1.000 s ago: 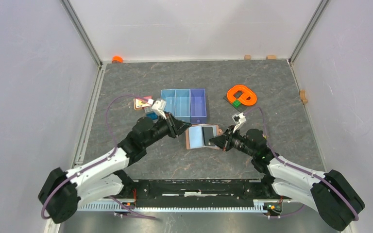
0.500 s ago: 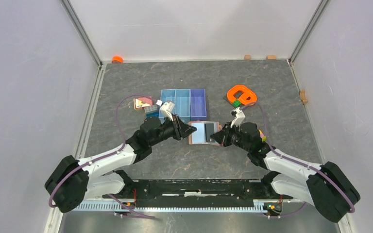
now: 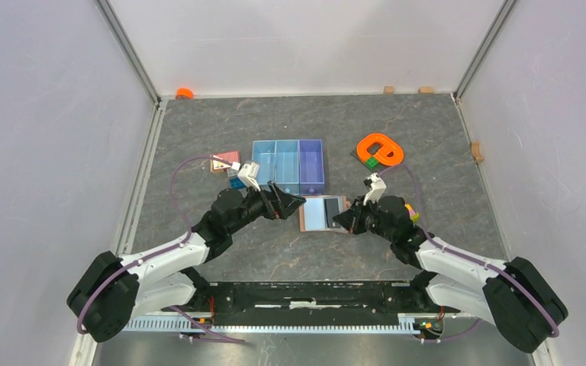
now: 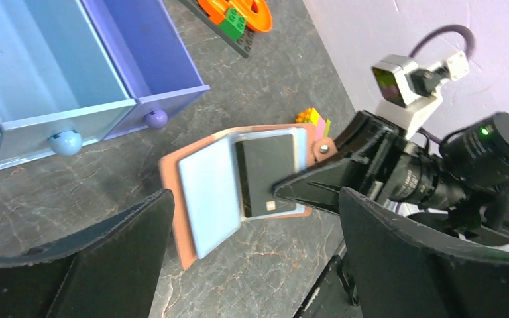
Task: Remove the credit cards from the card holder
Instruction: Open the card holder, then remove the credit card from the card holder.
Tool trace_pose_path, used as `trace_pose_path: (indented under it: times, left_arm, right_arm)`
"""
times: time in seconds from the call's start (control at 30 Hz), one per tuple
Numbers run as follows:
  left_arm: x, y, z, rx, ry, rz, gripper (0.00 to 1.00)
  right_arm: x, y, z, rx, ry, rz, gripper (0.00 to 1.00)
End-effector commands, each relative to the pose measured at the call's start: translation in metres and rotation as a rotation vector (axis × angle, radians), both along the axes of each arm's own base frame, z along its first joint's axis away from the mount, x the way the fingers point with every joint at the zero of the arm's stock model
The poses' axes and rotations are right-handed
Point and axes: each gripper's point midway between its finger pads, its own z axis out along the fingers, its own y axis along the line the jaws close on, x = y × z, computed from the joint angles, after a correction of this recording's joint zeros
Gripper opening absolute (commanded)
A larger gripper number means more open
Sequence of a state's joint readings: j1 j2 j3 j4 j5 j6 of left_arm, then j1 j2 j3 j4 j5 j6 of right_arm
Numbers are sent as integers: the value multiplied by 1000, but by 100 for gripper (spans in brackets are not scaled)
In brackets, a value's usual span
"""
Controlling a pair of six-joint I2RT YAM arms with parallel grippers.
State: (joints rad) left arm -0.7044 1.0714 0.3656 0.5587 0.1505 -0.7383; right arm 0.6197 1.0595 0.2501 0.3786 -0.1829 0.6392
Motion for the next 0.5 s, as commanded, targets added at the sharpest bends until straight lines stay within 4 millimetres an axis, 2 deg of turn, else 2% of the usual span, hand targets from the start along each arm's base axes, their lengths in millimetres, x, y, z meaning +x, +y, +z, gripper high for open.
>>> trace_pose_path:
  times: [0.0,0.03,0.07,0.1,0.17,0.33,0.47]
  left_arm:
    - [11,9,13,-30,1,83,100]
    - [7,5,18,-33,-25,43,100]
    - [1,0,25,-49,-59,-9,95]
    - [-8,-9,34,-72,-98,-74,85]
    - [-20,-23,41,-77,-136,-160,74]
    - [-41,-55,38,-40,-152,-314,56]
    - [-46,-70,30,-6,-120,-375,41]
  right_arm:
    - [2,1,27,65,-137,20,0]
    - [2,0,27,71,-140,11,0]
    - [2,-1,28,75,-143,7,0]
    - [3,-1,29,76,-147,5,0]
    - [3,-1,30,72,-138,3,0]
    - [4,0,38,80,-149,10,0]
    - [3,-2,45,89,-171,5,0]
